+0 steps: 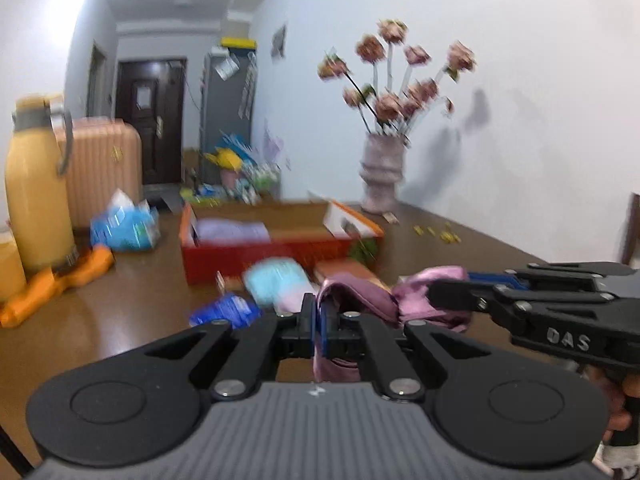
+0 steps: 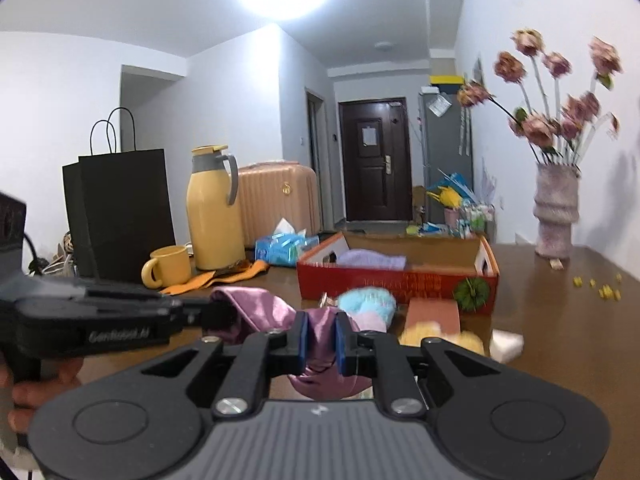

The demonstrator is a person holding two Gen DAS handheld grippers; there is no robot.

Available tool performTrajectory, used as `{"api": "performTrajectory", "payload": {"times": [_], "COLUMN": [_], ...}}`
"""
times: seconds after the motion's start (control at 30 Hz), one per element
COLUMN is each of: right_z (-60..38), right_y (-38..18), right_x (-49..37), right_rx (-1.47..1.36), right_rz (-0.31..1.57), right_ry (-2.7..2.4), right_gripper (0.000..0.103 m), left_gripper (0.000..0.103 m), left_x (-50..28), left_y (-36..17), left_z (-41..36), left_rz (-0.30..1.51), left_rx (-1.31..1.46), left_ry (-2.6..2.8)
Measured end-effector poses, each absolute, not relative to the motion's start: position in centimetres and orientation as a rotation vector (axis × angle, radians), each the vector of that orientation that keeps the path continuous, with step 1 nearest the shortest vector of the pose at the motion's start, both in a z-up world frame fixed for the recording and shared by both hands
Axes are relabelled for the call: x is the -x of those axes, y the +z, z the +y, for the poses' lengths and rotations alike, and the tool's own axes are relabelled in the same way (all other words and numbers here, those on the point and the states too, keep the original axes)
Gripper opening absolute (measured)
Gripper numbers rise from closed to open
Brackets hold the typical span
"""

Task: Organize soft objects
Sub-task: 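Carry the scrunchie into the red box with both grippers and open them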

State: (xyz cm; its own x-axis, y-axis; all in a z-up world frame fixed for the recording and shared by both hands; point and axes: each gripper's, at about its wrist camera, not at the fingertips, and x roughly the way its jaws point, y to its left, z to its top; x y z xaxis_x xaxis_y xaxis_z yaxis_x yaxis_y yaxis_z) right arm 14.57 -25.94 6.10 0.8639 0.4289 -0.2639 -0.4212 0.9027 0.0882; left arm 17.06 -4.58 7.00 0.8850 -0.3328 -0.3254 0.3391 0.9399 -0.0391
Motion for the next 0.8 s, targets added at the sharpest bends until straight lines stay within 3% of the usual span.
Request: {"api": "performTrajectory", "payload": {"times": [0.23, 0.4, 0.6, 0.73, 0.8], "right_z": [-24.0, -22.5, -21.1, -20.3, -19.8], "right_y": [12.1, 14.2, 10.0, 5.9, 4.2], "right_x": [-24.3, -36.6, -49.8, -53.1, -53.5], "right_rx": [0.04, -0.042, -0.139, -0.155, -0.157], "right_rz": [0.204, 0.333, 0.599, 0.733, 0.777], "right_ry": [0.474, 0.498, 0.464, 0.463, 0.464], "right_gripper": [0.013, 0.013, 0.013, 0.014, 0.019], "left_gripper": [0.003, 0.003, 0.003, 0.004, 0.007], "left_x": [-27.3, -38.4, -49.3, -50.5, -50.4], "left_y": [12.5, 13.3, 8.6, 5.3, 4.2], "left_z": [-3.3, -2.3, -1.9, -1.8, -1.8], "left_rz": [0.256, 0.357, 0.59, 0.659, 0.68], "left_rx": [-0.001, 0.021, 0.034, 0.003, -0.014], "left_ry": [-0.348, -0.248, -0.17, -0.16, -0.169]}}
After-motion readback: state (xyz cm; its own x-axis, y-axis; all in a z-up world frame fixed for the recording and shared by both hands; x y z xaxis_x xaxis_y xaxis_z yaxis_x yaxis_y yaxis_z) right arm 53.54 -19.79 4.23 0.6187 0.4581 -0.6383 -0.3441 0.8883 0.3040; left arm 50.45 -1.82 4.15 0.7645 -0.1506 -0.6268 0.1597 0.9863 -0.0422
